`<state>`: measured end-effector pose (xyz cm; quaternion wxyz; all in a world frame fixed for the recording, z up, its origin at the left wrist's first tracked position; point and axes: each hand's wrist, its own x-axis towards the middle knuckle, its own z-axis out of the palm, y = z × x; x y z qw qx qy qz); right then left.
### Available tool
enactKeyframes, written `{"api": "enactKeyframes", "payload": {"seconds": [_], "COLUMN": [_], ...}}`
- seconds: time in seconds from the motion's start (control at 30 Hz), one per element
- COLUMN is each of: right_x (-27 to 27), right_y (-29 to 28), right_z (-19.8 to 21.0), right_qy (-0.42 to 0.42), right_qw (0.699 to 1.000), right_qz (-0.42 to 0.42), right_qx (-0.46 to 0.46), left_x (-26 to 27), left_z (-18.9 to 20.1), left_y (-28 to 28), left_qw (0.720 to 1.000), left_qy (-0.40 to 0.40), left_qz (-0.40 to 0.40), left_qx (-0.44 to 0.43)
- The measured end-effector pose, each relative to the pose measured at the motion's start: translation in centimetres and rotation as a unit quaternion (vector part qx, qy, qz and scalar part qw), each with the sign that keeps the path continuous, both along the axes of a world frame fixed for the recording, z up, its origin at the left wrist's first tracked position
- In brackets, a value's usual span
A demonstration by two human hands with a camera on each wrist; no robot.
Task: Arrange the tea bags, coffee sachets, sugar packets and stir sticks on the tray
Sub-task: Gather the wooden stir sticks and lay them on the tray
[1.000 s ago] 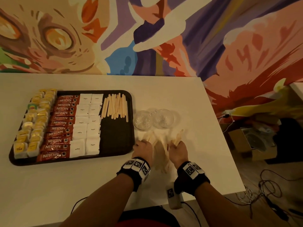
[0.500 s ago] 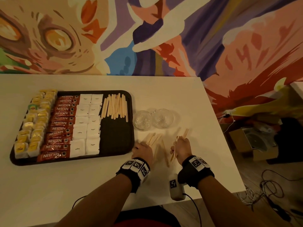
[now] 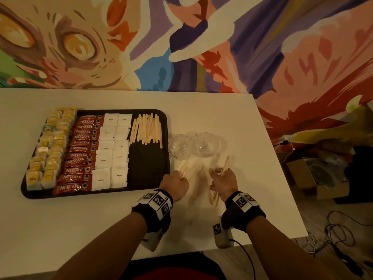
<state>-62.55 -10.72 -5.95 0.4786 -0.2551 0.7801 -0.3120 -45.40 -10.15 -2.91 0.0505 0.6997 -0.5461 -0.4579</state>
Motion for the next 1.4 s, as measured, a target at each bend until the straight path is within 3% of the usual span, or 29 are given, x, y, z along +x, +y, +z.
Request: {"api": "enactKeyframes", "payload": {"seconds": [0.07, 0.17, 0.23, 0.33, 0.5, 0.7, 0.93, 1.17, 1.4], "right_x": [0.1, 0.3, 0.9, 1.9, 2.1, 1.9, 1.5, 0.9, 0.9], "right_y": [0.4, 1.0, 1.5, 2.3, 2.1, 1.4, 1.3, 1.4, 1.3], "right_z": [0.3, 0.8, 1.0, 1.0, 0.6, 1.5, 1.7, 2.1, 2.6], "right_qy": [0.078, 0.197, 0.210, 0.178, 0.259, 0.229, 0.240, 0.243, 0.241], "right_qw": [0.996, 0.966, 0.951, 0.957, 0.923, 0.939, 0.935, 0.934, 0.934], "right_qz": [0.050, 0.165, 0.219, 0.216, 0.272, 0.231, 0.238, 0.237, 0.237], "right_qx": [0.012, 0.032, 0.056, 0.077, 0.089, 0.116, 0.111, 0.113, 0.118], "left_x": [0.2, 0.2, 0.2, 0.1, -0.3, -1.5, -2.6, -3.1, -3.1], "left_z": [0.0, 0.2, 0.2, -0.2, -0.1, 0.0, -0.7, -0.3, 0.3], "left_y": [-0.2, -0.3, -0.2, -0.1, -0.4, -0.8, -0.7, -0.9, -1.4], "left_qw": [1.000, 0.999, 0.997, 0.994, 0.983, 0.967, 0.974, 0.968, 0.965], "left_qy": [0.017, 0.023, 0.014, -0.004, -0.067, -0.145, -0.141, -0.147, -0.162], "left_qz": [-0.009, -0.043, -0.078, -0.103, -0.168, -0.207, -0.168, -0.186, -0.198], "left_qx": [0.008, -0.006, -0.020, -0.034, -0.039, -0.038, -0.055, -0.086, -0.049]}}
